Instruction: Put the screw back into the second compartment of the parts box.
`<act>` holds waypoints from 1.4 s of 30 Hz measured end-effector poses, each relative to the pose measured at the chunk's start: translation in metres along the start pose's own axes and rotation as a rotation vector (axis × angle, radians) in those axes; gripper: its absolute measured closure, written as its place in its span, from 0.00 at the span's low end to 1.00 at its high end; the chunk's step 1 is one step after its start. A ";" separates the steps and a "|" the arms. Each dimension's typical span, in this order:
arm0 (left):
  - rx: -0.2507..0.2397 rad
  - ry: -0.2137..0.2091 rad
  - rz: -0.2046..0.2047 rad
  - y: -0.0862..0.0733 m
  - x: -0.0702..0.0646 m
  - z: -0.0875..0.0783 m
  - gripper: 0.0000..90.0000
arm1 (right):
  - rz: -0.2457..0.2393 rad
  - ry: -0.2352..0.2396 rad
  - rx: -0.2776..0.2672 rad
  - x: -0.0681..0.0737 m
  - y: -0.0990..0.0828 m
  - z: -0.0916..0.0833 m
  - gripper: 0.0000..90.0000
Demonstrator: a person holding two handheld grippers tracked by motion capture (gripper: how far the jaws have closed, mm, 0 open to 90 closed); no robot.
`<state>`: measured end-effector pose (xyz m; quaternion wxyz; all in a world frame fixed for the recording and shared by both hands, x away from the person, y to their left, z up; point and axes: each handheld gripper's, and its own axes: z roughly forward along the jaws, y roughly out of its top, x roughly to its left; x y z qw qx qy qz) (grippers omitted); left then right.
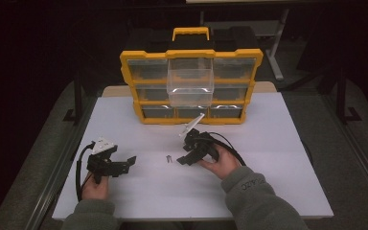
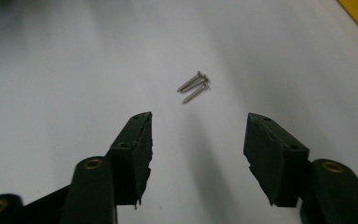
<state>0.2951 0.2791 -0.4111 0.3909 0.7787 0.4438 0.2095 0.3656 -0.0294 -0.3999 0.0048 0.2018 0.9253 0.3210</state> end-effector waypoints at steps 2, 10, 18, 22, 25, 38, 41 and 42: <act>0.002 0.001 0.009 0.000 0.001 0.000 0.15 | 0.010 0.011 0.027 0.000 0.006 0.007 0.50; -0.005 0.000 0.003 0.000 0.001 0.000 0.15 | 0.027 0.017 0.093 0.003 0.023 0.028 0.57; -0.006 0.000 0.001 0.000 0.001 0.000 0.15 | 0.046 0.007 0.125 0.001 0.035 0.047 0.69; -0.003 -0.001 0.005 0.000 0.001 0.000 0.15 | 0.037 -0.012 0.145 0.001 0.036 0.052 0.73; -0.003 0.000 0.002 0.000 0.001 0.000 0.15 | 0.042 -0.038 0.151 0.001 0.036 0.055 0.77; 0.005 0.000 -0.009 0.000 0.002 0.000 0.15 | 0.029 -0.050 0.162 -0.001 0.034 0.060 0.86; 0.002 0.001 -0.012 -0.001 0.003 0.000 0.15 | 0.026 -0.052 0.168 0.000 0.033 0.059 0.86; 0.003 0.002 -0.013 -0.001 0.003 0.000 0.15 | 0.027 -0.053 0.164 0.000 0.033 0.059 0.82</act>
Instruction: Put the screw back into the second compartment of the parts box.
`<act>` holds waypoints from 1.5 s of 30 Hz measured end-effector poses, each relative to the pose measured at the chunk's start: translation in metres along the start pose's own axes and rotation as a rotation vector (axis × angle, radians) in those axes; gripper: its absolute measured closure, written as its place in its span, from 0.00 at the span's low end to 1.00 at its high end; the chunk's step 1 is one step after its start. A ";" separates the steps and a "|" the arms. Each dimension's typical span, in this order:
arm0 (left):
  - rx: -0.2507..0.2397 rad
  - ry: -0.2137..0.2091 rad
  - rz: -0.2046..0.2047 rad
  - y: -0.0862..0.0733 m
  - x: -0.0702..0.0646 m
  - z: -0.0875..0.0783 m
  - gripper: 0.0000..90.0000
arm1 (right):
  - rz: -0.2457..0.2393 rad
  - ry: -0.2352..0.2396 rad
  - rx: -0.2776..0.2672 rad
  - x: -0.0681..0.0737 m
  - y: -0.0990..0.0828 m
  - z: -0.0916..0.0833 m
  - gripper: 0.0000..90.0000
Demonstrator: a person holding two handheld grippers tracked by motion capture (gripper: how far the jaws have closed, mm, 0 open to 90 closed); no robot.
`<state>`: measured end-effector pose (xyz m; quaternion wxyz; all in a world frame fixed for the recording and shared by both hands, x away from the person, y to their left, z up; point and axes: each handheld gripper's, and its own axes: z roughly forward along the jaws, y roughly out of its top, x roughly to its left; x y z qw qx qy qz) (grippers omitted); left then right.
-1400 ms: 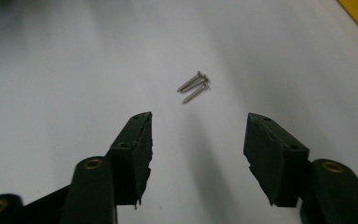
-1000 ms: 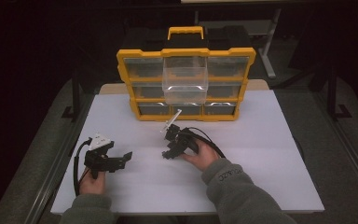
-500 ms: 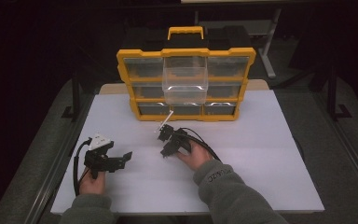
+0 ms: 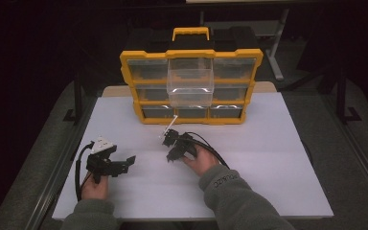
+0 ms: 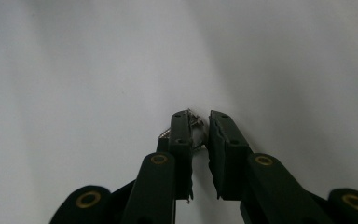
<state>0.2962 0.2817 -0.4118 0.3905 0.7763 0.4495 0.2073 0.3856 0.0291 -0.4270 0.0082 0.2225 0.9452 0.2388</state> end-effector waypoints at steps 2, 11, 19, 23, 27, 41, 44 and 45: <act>-0.002 0.000 -0.002 0.000 0.000 0.000 0.15 | 0.008 -0.003 -0.008 0.000 -0.001 0.000 0.79; 0.003 0.001 0.009 0.000 0.000 -0.001 0.15 | 0.012 -0.038 0.009 0.005 -0.003 -0.002 0.80; -0.001 0.002 0.007 0.000 0.000 0.000 0.15 | 0.006 -0.050 0.012 0.008 -0.006 -0.003 0.90; -0.003 0.004 0.009 0.000 0.000 0.000 0.15 | -0.005 -0.053 0.008 0.009 -0.007 -0.003 0.92; 0.000 0.003 0.014 0.000 0.000 0.000 0.15 | -0.010 -0.036 0.006 0.007 -0.007 -0.003 0.93; 0.004 0.007 0.016 0.000 -0.001 0.001 0.15 | -0.003 0.021 -0.062 -0.003 -0.023 -0.018 0.93; 0.003 0.007 0.021 0.000 -0.001 0.001 0.15 | -0.006 0.028 -0.085 -0.004 -0.028 -0.026 0.93; 0.003 0.007 0.021 0.000 -0.001 0.001 0.15 | 0.001 0.030 -0.089 -0.003 -0.030 -0.029 0.93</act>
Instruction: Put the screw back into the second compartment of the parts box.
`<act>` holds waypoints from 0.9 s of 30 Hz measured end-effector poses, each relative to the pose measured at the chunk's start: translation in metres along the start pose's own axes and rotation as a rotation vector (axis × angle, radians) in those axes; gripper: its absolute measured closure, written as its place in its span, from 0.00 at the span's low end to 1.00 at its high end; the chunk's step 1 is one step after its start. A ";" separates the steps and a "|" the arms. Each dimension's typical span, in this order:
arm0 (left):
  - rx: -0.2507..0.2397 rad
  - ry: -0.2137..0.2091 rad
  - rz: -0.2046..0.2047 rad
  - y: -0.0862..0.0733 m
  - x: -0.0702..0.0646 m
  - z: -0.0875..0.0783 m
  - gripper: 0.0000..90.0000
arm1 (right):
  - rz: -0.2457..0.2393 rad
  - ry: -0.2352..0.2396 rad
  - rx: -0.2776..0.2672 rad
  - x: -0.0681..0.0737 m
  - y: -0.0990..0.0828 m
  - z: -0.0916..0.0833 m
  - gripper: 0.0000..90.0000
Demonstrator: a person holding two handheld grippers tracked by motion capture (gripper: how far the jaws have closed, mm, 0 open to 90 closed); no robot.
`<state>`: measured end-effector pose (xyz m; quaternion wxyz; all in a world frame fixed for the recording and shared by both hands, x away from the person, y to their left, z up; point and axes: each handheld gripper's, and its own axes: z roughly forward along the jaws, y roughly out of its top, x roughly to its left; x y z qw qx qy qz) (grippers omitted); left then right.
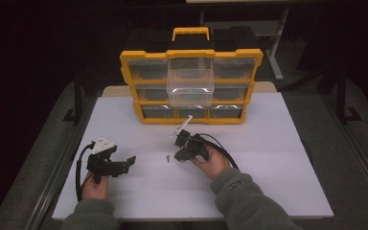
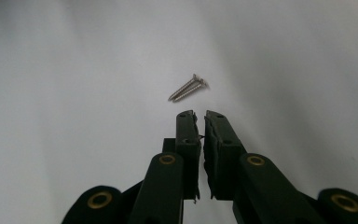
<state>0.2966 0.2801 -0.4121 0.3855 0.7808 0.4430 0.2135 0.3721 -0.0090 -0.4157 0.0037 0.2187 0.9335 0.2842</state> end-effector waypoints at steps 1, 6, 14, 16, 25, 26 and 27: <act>0.002 0.001 0.000 0.000 0.000 0.000 0.15 | 0.000 0.001 -0.006 -0.001 -0.002 -0.003 0.93; 0.003 0.002 0.000 0.000 0.000 0.000 0.15 | 0.027 0.004 -0.047 -0.002 -0.013 -0.013 0.93; 0.002 0.001 0.000 0.000 0.000 -0.001 0.15 | 0.088 0.009 -0.021 0.000 -0.030 -0.026 0.92; 0.005 0.003 0.002 0.000 0.000 -0.001 0.15 | 0.093 0.011 -0.021 -0.004 -0.037 -0.032 0.92; 0.004 0.007 0.000 0.000 0.001 -0.001 0.15 | 0.069 0.009 -0.048 -0.021 -0.054 -0.052 0.92; 0.003 0.006 0.001 -0.001 0.001 -0.001 0.15 | 0.093 0.010 -0.042 -0.021 -0.055 -0.056 0.92; 0.003 0.006 0.001 -0.001 0.001 -0.001 0.15 | 0.093 0.010 -0.042 -0.021 -0.055 -0.056 0.92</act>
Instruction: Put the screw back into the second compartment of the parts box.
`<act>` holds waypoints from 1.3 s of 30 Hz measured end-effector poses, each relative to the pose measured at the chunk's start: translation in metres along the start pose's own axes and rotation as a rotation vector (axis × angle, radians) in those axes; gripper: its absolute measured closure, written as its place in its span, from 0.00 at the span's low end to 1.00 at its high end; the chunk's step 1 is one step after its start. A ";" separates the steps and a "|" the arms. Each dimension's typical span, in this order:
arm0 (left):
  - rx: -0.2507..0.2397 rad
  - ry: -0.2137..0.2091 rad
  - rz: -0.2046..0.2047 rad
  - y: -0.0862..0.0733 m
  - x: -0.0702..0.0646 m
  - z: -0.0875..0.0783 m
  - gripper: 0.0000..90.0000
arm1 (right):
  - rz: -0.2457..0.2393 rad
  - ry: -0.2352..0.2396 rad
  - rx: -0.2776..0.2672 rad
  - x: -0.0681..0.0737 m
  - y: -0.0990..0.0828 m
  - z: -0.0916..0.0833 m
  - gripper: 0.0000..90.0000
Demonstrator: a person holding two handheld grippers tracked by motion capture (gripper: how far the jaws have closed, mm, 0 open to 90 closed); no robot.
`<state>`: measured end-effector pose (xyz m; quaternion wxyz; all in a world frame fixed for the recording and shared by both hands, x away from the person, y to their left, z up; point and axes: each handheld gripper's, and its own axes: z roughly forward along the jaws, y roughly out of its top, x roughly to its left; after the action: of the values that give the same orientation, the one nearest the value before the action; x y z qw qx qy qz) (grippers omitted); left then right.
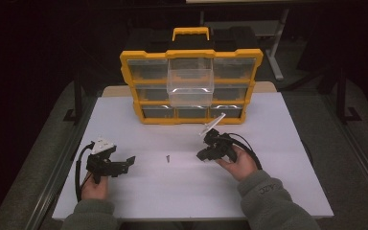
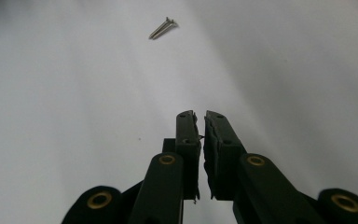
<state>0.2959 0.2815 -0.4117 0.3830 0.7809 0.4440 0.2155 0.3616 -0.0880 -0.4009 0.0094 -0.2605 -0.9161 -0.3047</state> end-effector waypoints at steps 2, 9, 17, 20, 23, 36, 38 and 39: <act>0.001 0.001 0.001 0.000 0.000 0.000 0.15 | 0.005 -0.006 -0.005 -0.004 -0.001 -0.009 0.93; -0.004 0.004 0.001 0.000 0.000 -0.001 0.15 | 0.006 -0.014 -0.030 -0.016 -0.004 -0.038 0.92; -0.025 0.009 0.007 0.000 0.000 -0.003 0.15 | 0.032 -0.028 -0.062 -0.035 -0.007 -0.084 0.92; -0.031 0.008 0.012 0.001 -0.001 -0.005 0.15 | 0.037 -0.033 -0.075 -0.040 -0.007 -0.096 0.92; -0.052 0.009 0.009 0.002 -0.002 -0.007 0.15 | 0.044 -0.034 -0.079 -0.043 -0.005 -0.107 0.92; -0.076 0.010 0.037 0.008 -0.008 -0.015 0.15 | 0.041 -0.041 -0.101 -0.050 0.004 -0.146 0.92; -0.076 0.009 0.031 0.008 -0.009 -0.015 0.15 | 0.034 -0.041 -0.101 -0.050 0.008 -0.153 0.92; -0.079 0.006 0.031 0.008 -0.009 -0.016 0.15 | 0.031 -0.040 -0.103 -0.050 0.010 -0.156 0.92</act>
<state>0.2849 0.2782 -0.3954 0.4089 0.7713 0.4241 0.2409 0.3879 -0.1928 -0.2773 -0.0177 -0.2810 -0.8951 -0.3457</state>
